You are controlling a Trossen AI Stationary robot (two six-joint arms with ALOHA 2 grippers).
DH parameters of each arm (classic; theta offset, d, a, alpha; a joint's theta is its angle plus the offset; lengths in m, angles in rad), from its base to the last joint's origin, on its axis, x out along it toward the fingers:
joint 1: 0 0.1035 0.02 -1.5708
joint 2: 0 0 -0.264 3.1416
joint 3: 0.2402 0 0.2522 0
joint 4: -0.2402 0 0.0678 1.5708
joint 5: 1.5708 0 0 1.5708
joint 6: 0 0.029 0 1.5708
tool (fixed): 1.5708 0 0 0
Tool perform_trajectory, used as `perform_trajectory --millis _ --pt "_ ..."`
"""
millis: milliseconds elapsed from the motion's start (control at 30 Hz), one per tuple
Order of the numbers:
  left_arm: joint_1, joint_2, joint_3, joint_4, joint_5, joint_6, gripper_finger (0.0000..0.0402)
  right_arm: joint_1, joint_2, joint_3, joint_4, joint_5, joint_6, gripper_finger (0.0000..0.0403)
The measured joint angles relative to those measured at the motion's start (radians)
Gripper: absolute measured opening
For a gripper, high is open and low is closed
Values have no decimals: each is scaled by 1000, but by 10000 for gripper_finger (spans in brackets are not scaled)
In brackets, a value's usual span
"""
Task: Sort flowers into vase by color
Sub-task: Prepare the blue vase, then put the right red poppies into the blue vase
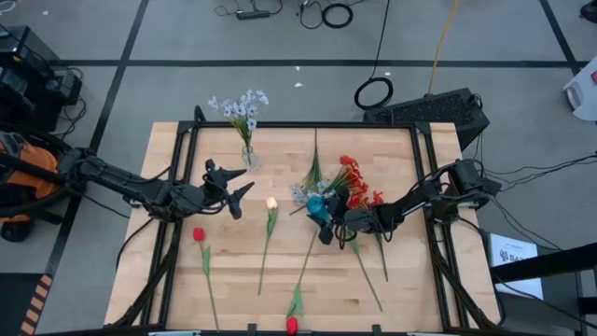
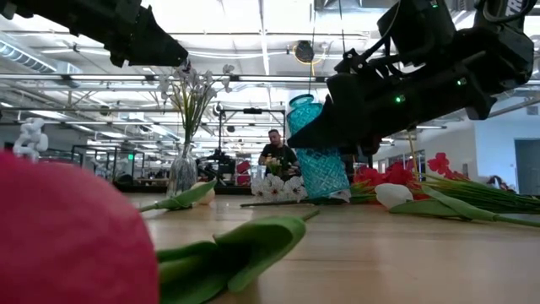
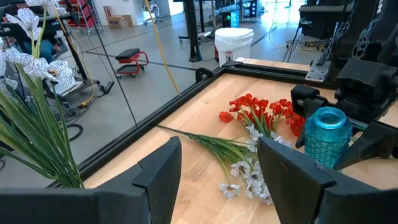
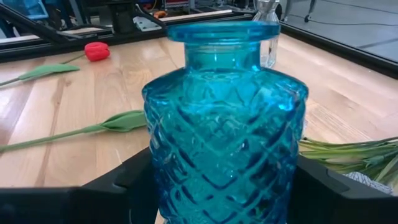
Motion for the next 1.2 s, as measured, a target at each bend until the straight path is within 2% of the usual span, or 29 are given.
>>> perform_trajectory --millis 400,867,1033,1200 --pt "0 0 0 0 0 0 217 0 0 0 -1 -26 -73 255" --pt "0 0 0 0 0 -1 217 0 -9 0 -1 -26 -141 327" --pt "0 0 0 0 0 -1 217 0 -61 0 -1 -23 -175 334" --pt "0 0 0 0 0 0 217 0 -173 0 -52 -23 -249 334"
